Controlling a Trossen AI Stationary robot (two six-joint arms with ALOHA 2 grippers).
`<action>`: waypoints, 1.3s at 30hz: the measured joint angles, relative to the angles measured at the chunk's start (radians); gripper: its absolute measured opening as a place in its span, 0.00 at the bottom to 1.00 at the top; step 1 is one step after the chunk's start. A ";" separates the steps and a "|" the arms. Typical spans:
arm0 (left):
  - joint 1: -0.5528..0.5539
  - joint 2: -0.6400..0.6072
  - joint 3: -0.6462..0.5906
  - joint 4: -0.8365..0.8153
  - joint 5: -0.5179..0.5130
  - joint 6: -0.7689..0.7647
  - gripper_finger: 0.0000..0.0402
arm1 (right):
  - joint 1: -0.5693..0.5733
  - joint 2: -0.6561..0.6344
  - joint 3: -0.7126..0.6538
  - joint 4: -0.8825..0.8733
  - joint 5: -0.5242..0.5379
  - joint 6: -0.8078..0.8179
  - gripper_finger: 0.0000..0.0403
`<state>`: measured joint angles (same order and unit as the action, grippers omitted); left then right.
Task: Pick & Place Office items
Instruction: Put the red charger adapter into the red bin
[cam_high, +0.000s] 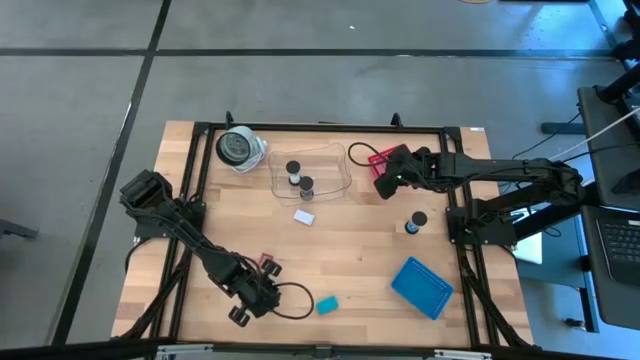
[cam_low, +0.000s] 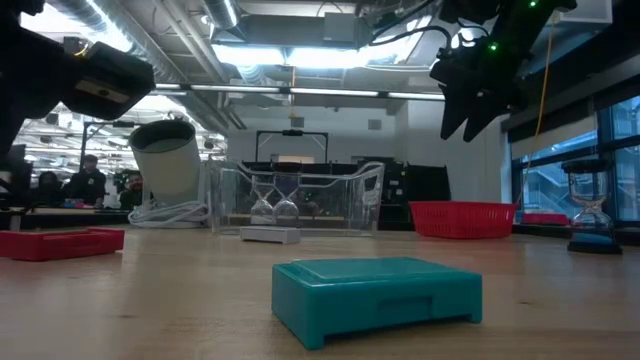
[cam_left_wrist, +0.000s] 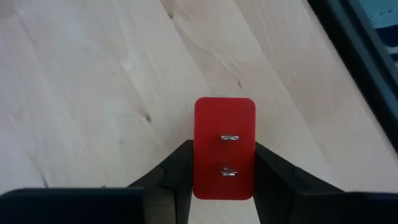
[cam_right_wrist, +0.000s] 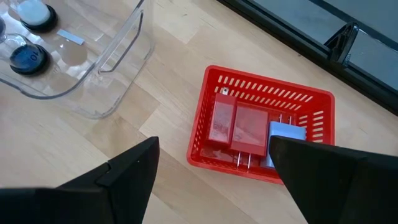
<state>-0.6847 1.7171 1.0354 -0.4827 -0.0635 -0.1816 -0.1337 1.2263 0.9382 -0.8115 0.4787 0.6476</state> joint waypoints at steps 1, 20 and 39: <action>-0.001 0.000 0.002 -0.003 -0.017 0.002 0.29 | 0.000 0.000 0.000 0.000 0.000 0.000 0.76; 0.105 -0.240 0.121 0.161 -0.751 0.114 0.29 | 0.216 0.000 0.000 0.293 -0.053 -0.388 0.76; 0.163 -0.236 0.120 0.744 -0.732 0.716 0.29 | 0.465 -0.002 0.000 0.912 -0.145 -0.813 0.76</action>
<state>-0.5217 1.4815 1.1550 0.2614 -0.7956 0.5347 0.3309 1.2243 0.9386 0.1007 0.3340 -0.1658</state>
